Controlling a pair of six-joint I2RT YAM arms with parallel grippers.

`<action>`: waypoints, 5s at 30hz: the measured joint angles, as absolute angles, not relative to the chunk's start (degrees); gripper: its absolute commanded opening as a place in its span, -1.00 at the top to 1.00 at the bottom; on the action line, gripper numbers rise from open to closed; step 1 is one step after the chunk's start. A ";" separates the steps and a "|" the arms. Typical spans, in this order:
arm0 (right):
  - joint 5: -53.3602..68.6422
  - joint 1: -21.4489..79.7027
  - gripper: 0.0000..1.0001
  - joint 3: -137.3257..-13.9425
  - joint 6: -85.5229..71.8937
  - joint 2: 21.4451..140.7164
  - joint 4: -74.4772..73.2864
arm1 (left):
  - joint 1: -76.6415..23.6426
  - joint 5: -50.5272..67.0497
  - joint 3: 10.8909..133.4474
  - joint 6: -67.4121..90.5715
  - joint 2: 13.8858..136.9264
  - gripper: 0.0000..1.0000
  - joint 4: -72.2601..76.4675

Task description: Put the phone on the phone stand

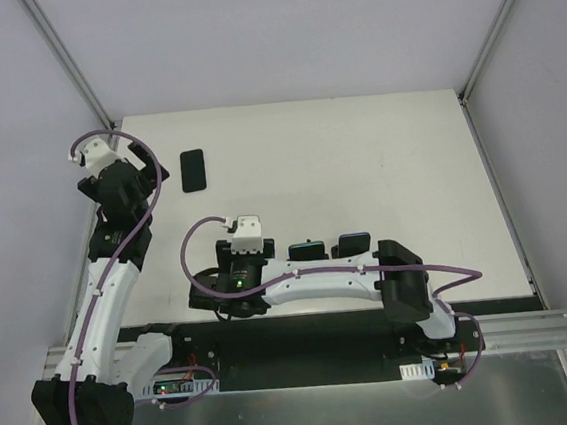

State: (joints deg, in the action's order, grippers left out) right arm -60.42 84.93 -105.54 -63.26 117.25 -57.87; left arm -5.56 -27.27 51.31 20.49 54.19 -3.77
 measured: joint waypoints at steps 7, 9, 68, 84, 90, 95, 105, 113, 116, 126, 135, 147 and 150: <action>-57.49 82.67 0.99 -105.43 -63.88 121.12 -56.69 | -5.58 -24.77 57.17 23.51 53.36 -0.98 -10.28; -56.64 82.06 0.97 -105.43 -63.88 121.60 -56.31 | -5.65 -24.27 58.13 24.45 53.10 -0.98 -11.31; -26.76 56.03 -0.94 -91.83 11.14 85.12 -3.20 | -5.65 1.58 56.60 23.33 60.75 -0.98 -12.34; -1.34 20.95 -0.94 -56.58 17.74 64.47 -1.10 | -4.38 5.85 117.21 6.57 123.46 -0.98 -43.44; 6.72 15.27 -0.94 -55.61 17.19 67.11 1.54 | -2.70 6.02 126.61 4.21 135.24 -0.98 -49.87; 8.93 14.87 -0.94 -55.61 17.21 69.25 2.61 | -1.26 5.93 129.08 3.70 140.46 -0.98 -51.96; 10.85 14.70 -0.94 -55.61 16.97 71.11 3.95 | -0.80 1.89 132.68 2.72 144.44 -0.83 -52.99; 10.76 14.70 -0.94 -55.61 16.82 71.13 4.51 | -2.22 -0.36 132.55 2.50 144.44 -0.30 -52.97; 10.72 14.70 -0.94 -55.57 16.80 71.13 4.54 | -2.70 -0.56 131.92 2.55 144.29 -0.06 -52.80; 10.09 14.70 -0.94 -55.24 16.84 71.13 4.71 | -3.11 -0.49 116.46 3.90 135.52 0.16 -51.31; 9.91 14.70 -0.94 -55.16 16.82 71.13 5.02 | -3.84 -0.45 110.78 5.02 132.03 -0.74 -53.39; 9.85 14.59 -0.94 -54.59 16.86 71.13 5.61 | -3.79 -1.98 121.25 4.32 138.34 -0.76 -56.16; 9.82 14.59 -0.94 -54.59 16.86 71.13 5.80 | -3.77 -2.04 121.86 3.92 138.63 -0.75 -56.66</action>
State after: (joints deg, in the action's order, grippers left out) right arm 9.82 14.59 -54.59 16.86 71.13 5.80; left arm -3.77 -2.04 121.86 3.92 138.63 -56.66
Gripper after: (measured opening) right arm 0.970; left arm 0.882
